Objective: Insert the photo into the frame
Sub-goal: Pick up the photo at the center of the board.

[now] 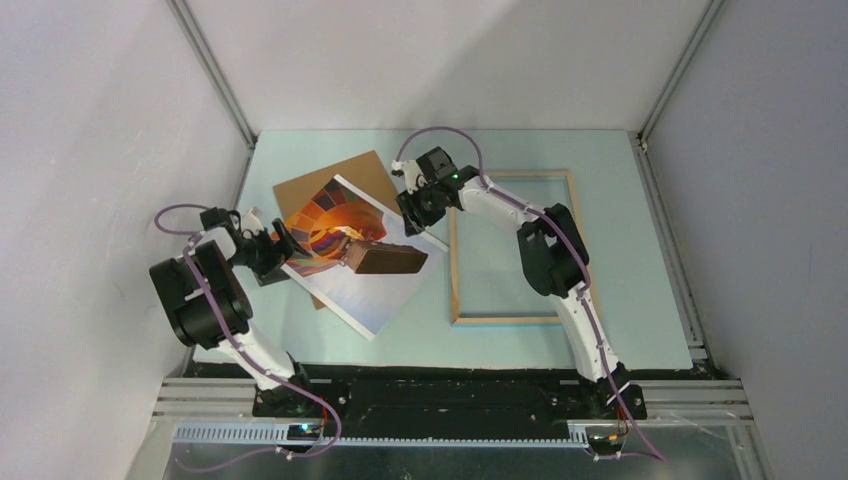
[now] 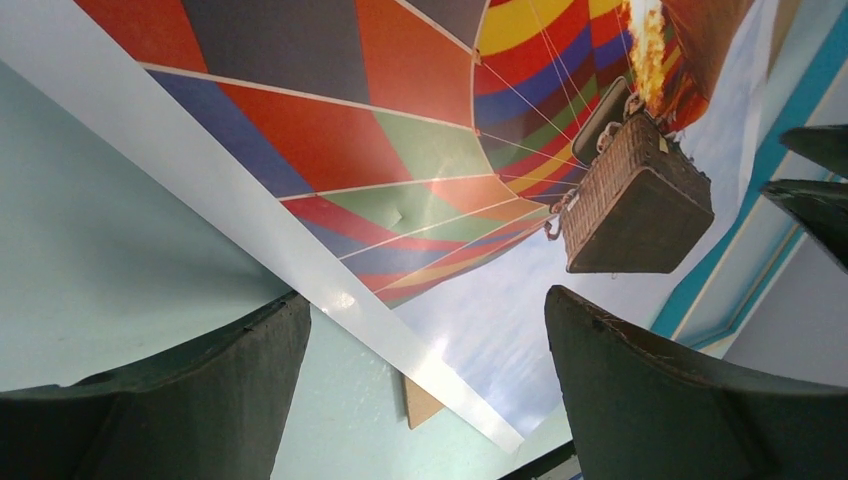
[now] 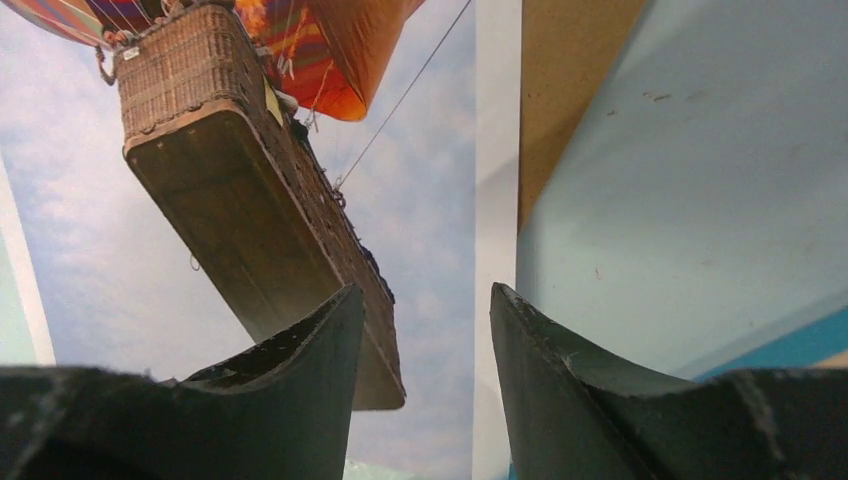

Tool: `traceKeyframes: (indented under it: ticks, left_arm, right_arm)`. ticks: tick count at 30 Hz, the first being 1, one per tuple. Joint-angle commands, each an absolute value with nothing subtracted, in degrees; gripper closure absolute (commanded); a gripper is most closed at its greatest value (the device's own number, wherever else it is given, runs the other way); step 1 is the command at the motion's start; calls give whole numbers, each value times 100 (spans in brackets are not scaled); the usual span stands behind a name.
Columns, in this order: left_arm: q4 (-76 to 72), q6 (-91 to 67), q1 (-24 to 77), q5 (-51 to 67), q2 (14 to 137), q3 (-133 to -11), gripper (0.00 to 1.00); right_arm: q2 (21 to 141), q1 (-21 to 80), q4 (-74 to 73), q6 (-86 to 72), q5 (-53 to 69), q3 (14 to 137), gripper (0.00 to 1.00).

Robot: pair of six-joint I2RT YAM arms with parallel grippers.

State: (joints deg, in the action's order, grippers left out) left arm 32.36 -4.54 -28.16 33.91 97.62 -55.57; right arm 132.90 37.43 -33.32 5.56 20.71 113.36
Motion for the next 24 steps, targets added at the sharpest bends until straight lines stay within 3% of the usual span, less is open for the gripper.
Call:
traceKeyframes:
  ticks: [1, 24]
  left_arm:
    - [3131, -303, -2821, 3464, 10063, -5308, 6]
    - [3039, -389, -2857, 3272, 9957, -5153, 5]
  right_arm:
    - [13573, 3734, -3438, 304, 2329, 11740, 46]
    - [14161, 3939, -3417, -494, 2710, 11979, 50]
